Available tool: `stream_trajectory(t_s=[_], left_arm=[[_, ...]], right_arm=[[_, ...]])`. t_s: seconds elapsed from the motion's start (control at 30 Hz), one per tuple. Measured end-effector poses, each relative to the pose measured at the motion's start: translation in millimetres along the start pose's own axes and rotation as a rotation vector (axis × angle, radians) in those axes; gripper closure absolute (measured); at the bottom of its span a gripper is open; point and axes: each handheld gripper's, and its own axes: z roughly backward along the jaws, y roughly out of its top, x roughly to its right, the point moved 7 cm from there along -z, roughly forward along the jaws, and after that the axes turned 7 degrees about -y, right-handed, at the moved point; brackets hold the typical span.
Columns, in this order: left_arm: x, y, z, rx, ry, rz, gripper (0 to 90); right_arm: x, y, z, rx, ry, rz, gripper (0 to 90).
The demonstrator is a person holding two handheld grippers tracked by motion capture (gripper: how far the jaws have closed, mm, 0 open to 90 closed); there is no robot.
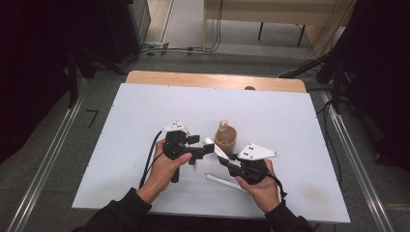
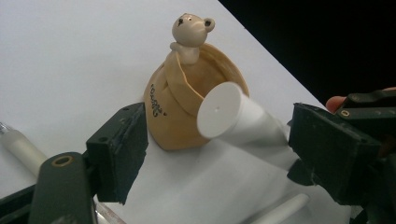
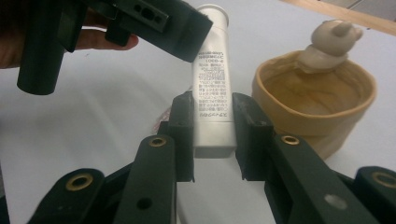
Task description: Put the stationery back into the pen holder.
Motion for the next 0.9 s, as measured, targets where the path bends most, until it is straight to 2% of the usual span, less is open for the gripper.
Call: stream_trajectory(t_s=[0.13,0.43,0.6,0.7,0.73,0.9], left_arm=[[1.9,-0.9,-0.8,-0.006,-0.022,0.008,24.2],[5.6,-2.3,-0.9,-0.02,-0.108,0.073,37.4],[3.0,-0.9,1.3,-0.005,-0.126,0.105,43.8],[1.8,-0.1,2.5,0.007,-0.132,0.122,47.6],[1.3,0.2,3.1,0.009,-0.132,0.121,51.1],[2.3,2.6,5.4,0.033,-0.147,0.127,58.6]], right_arm=[[-2.8,0.7,-4.6,0.003,0.002,0.009,69.0],[-9.6,4.5,-6.2,0.033,0.004,0.031,69.0],[-10.0,4.1,-6.4,0.037,-0.001,0.041,68.9],[-11.2,3.3,-7.3,0.033,-0.021,0.071,68.7],[-11.7,1.7,-9.0,0.024,-0.038,0.092,68.7],[-11.8,-2.0,-13.4,0.002,-0.047,0.106,68.6]])
